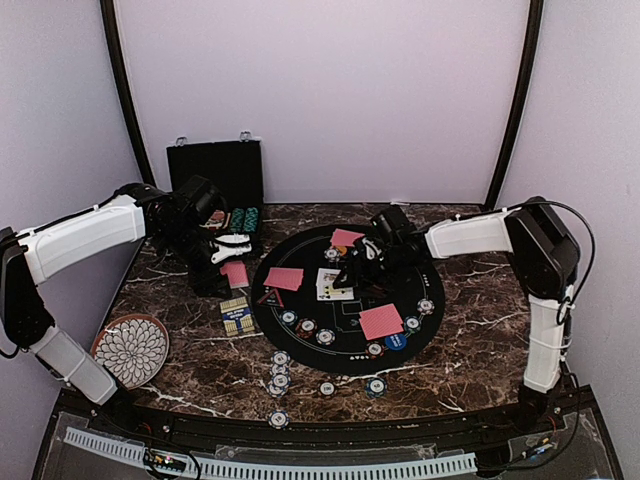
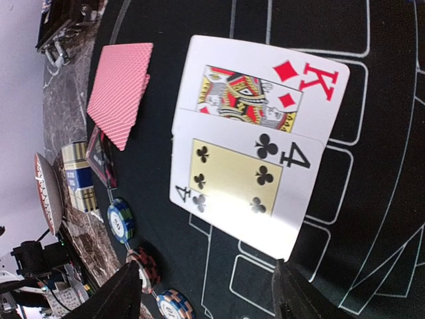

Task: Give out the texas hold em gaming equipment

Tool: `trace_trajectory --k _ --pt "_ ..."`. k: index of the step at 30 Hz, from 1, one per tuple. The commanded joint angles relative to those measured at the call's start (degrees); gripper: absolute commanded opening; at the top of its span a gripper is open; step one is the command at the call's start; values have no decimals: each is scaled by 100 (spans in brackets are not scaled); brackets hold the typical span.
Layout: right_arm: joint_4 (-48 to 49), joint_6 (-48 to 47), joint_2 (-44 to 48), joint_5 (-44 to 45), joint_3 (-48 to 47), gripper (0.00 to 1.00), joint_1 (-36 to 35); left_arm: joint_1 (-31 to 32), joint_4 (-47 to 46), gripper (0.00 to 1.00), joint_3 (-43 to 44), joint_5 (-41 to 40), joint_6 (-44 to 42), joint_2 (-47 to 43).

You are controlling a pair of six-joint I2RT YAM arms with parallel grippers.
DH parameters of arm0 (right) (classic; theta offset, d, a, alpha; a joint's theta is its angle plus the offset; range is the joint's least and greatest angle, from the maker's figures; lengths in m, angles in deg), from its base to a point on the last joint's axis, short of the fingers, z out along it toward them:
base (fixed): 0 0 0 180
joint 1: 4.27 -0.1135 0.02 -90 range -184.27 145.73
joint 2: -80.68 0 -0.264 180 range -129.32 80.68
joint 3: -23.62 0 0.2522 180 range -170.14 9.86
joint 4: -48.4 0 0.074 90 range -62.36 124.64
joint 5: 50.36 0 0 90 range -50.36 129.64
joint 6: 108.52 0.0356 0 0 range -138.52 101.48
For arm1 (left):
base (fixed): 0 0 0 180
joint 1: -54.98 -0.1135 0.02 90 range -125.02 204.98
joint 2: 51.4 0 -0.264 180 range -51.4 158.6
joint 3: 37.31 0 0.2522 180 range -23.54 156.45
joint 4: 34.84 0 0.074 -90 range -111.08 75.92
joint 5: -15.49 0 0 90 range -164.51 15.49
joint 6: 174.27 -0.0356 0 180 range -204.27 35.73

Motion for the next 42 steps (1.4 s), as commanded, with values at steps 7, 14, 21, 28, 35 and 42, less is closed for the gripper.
trace_trajectory --k 7,14,21,28,35,42 --pt "1135 470 466 -141 -551 79 -739 -41 134 0 58 235 0 -239" --pt "2691 470 -262 -141 -1017 79 -1275 -41 158 0 106 366 58 -233" --pt "3416 470 -565 -141 -1145 79 -1449 -43 145 0 213 479 120 -195" --pt "4138 470 -674 -141 -1042 79 -1545 -41 145 0 342 565 153 -111" --pt "4277 470 -843 -141 -1218 79 -1614 -41 159 0 445 563 199 -62" --pt "4765 470 -1124 -141 -1441 79 -1715 -41 167 0 438 564 204 -72"
